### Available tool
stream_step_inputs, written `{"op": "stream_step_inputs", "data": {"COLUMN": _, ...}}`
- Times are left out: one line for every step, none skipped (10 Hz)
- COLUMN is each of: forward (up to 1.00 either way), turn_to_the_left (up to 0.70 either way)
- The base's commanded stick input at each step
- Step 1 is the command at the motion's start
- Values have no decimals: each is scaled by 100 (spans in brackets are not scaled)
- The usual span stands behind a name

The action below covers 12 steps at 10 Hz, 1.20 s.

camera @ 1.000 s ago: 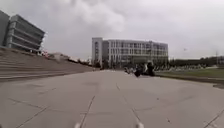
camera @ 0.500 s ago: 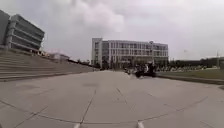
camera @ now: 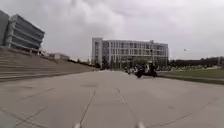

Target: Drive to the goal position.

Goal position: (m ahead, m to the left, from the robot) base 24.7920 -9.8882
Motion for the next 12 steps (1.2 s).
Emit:
{"op": "stream_step_inputs", "data": {"forward": 50, "turn_to_the_left": 0}}
{"op": "stream_step_inputs", "data": {"forward": 50, "turn_to_the_left": 0}}
{"op": "stream_step_inputs", "data": {"forward": 50, "turn_to_the_left": 0}}
{"op": "stream_step_inputs", "data": {"forward": 50, "turn_to_the_left": 0}}
{"op": "stream_step_inputs", "data": {"forward": 50, "turn_to_the_left": 0}}
{"op": "stream_step_inputs", "data": {"forward": 50, "turn_to_the_left": 0}}
{"op": "stream_step_inputs", "data": {"forward": 50, "turn_to_the_left": 0}}
{"op": "stream_step_inputs", "data": {"forward": 50, "turn_to_the_left": 0}}
{"op": "stream_step_inputs", "data": {"forward": 50, "turn_to_the_left": 0}}
{"op": "stream_step_inputs", "data": {"forward": 50, "turn_to_the_left": 0}}
{"op": "stream_step_inputs", "data": {"forward": 50, "turn_to_the_left": 0}}
{"op": "stream_step_inputs", "data": {"forward": 50, "turn_to_the_left": 0}}
